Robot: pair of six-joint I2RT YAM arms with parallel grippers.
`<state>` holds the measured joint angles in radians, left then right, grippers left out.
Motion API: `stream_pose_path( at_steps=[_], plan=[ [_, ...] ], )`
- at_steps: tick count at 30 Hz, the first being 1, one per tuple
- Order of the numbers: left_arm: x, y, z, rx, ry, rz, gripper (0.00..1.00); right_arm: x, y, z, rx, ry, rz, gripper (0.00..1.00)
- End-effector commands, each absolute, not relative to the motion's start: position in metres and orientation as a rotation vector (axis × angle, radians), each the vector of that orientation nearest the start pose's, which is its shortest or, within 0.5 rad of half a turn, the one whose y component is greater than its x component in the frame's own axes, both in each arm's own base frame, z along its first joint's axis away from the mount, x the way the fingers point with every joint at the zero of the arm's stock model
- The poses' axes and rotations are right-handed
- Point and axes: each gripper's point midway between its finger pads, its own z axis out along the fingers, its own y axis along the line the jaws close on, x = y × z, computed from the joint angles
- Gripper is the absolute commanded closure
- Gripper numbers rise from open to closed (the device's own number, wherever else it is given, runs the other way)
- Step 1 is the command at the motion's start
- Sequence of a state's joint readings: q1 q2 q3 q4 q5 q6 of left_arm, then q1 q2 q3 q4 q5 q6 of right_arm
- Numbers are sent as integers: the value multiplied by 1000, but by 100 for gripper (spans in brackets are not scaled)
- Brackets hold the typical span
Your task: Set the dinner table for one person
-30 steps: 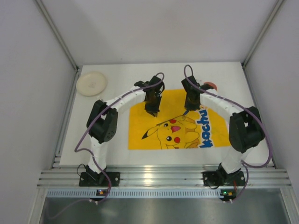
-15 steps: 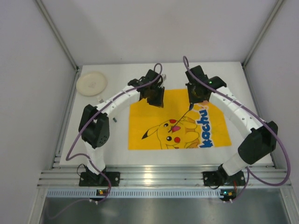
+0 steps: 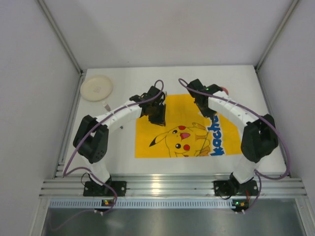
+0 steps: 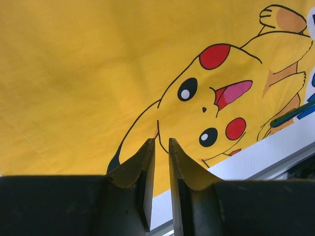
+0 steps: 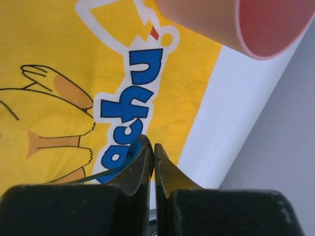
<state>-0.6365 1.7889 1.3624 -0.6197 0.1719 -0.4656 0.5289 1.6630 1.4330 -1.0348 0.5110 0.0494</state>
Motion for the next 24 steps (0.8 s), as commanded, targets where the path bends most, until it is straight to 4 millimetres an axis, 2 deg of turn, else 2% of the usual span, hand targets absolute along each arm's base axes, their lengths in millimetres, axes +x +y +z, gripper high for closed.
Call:
stream_pose_path(
  at_steps=[1, 3, 5, 6, 8, 9, 10, 13, 22, 24],
  plan=[
    [311, -292, 119, 272, 2606, -657, 77, 336, 87, 134, -603, 2582, -738, 100],
    [309, -292, 118, 272, 2609, -667, 78, 345, 89, 132, -598, 2576, -774, 100],
    [307, -292, 114, 269, 2617, -671, 78, 352, 90, 120, -608, 2592, -825, 100],
    [305, -292, 114, 273, 2622, -680, 78, 360, 91, 125, -590, 2572, -850, 100],
    [303, -292, 112, 279, 2629, -686, 78, 368, 93, 115, -594, 2581, -896, 100],
    [302, -292, 111, 278, 2638, -691, 78, 377, 96, 119, -575, 2567, -899, 100],
    [301, -293, 109, 282, 2645, -695, 78, 380, 97, 108, -594, 2583, -929, 100],
    [297, -293, 107, 298, 2659, -704, 78, 393, 103, 97, -584, 2589, -964, 100],
    [297, -284, 99, 350, 2694, -673, 79, 421, 111, 66, -540, 2626, -987, 100],
    [296, -282, 96, 355, 2707, -674, 79, 428, 119, 66, -521, 2618, -948, 96]
  ],
)
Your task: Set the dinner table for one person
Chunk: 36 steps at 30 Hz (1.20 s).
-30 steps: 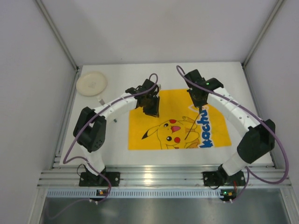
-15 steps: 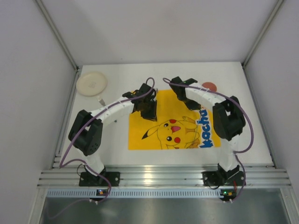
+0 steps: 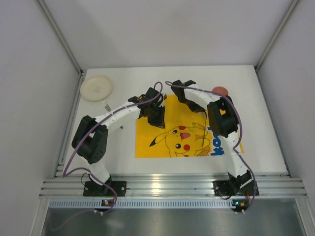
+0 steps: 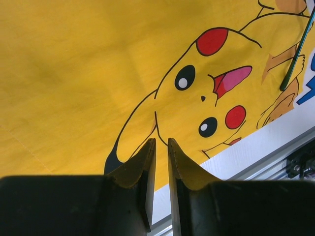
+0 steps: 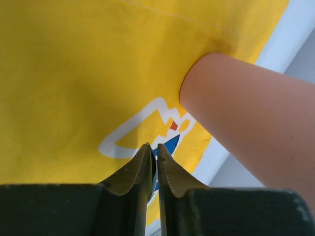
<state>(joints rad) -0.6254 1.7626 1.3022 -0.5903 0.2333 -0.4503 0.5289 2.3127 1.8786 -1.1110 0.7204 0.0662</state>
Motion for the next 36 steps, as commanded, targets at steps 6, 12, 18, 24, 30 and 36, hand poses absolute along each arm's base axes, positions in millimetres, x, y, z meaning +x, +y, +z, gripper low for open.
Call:
stream_pose_path(
  at_steps=[6, 12, 18, 24, 30, 36],
  plan=[
    [300, -276, 99, 361, 2711, -667, 79, 453, 149, 97, -469, 2520, -771, 61],
    [316, -256, 107, 292, 2700, -556, 80, 449, 185, 138, -410, 2492, -503, 33],
    [354, -163, 112, -50, 2663, -146, 76, 409, 224, 200, -411, 2427, -212, 0],
    [381, -62, 122, -456, 2567, 25, 47, 348, 252, 224, -533, 2406, -55, 0],
    [391, -5, 109, -583, 2550, 191, 38, 302, 233, 212, -557, 2446, -34, 0],
    [401, 13, 72, -588, 2580, 229, 43, 278, 206, 203, -553, 2466, -75, 0]
  ],
)
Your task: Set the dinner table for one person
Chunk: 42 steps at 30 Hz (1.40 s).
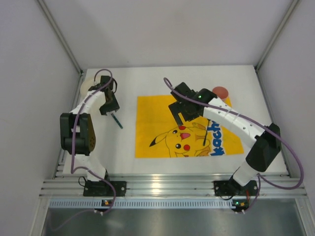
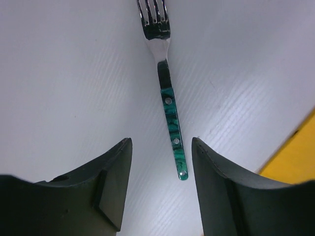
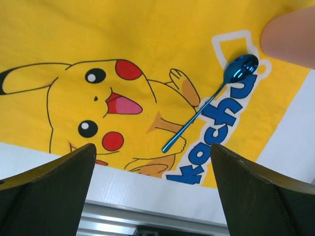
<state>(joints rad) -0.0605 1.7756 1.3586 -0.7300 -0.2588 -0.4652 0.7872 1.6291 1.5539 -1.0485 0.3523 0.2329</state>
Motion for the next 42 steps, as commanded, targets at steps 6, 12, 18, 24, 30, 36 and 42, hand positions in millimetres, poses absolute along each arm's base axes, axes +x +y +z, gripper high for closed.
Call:
stream_pose_path(
  at_steps=[6, 12, 18, 24, 30, 36, 42],
  plan=[
    [415, 8, 43, -546, 2572, 180, 44, 268, 191, 195, -567, 2481, -117, 0],
    [422, 5, 16, -553, 2600, 161, 56, 264, 188, 188, -616, 2498, -132, 0],
    [415, 6, 2, -585, 2641, 171, 100, 255, 181, 177, -624, 2538, -127, 0],
    [409, -10, 70, -523, 2532, 109, 100, 232, 140, 128, -388, 2701, -15, 4],
    [397, -100, 137, -225, 2468, -55, 100, 232, 113, 80, -143, 2781, 153, 68],
    [369, -185, 114, -157, 2539, -414, 100, 248, 130, 69, -148, 2792, 231, 84],
    [342, -212, 76, -88, 2649, -440, 100, 261, 140, 67, -153, 2779, 268, 98]
  ],
)
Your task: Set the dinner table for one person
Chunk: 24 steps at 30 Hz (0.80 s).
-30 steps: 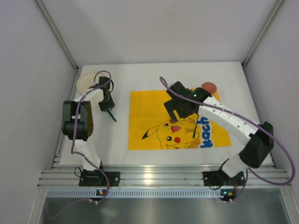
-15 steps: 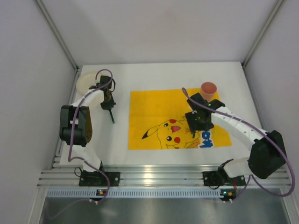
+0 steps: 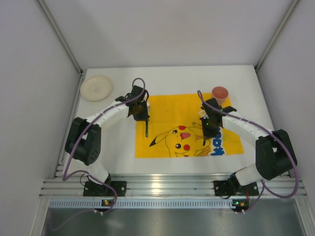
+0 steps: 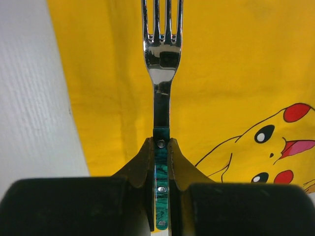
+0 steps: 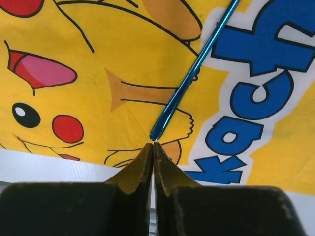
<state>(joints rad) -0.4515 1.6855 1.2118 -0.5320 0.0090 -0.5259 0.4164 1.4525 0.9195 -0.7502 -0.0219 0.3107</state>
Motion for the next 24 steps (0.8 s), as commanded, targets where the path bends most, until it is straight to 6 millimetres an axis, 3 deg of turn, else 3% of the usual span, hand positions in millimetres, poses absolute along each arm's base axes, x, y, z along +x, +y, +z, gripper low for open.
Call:
stream_pose_path(
  at_steps=[1, 7, 13, 17, 24],
  plan=[
    [341, -212, 71, -86, 2659, -432, 100, 264, 142, 66, -150, 2774, 274, 100],
    [332, -207, 41, -67, 2730, -352, 100, 276, 147, 51, -152, 2794, 273, 100],
    [327, -201, 28, -54, 2775, -288, 100, 274, 143, 20, -119, 2865, 276, 100],
    [329, -191, 24, -61, 2772, -210, 100, 267, 129, 5, -52, 2924, 229, 100],
    [331, -190, 20, -82, 2775, -189, 100, 259, 89, -2, 105, 2975, 128, 100]
  ],
)
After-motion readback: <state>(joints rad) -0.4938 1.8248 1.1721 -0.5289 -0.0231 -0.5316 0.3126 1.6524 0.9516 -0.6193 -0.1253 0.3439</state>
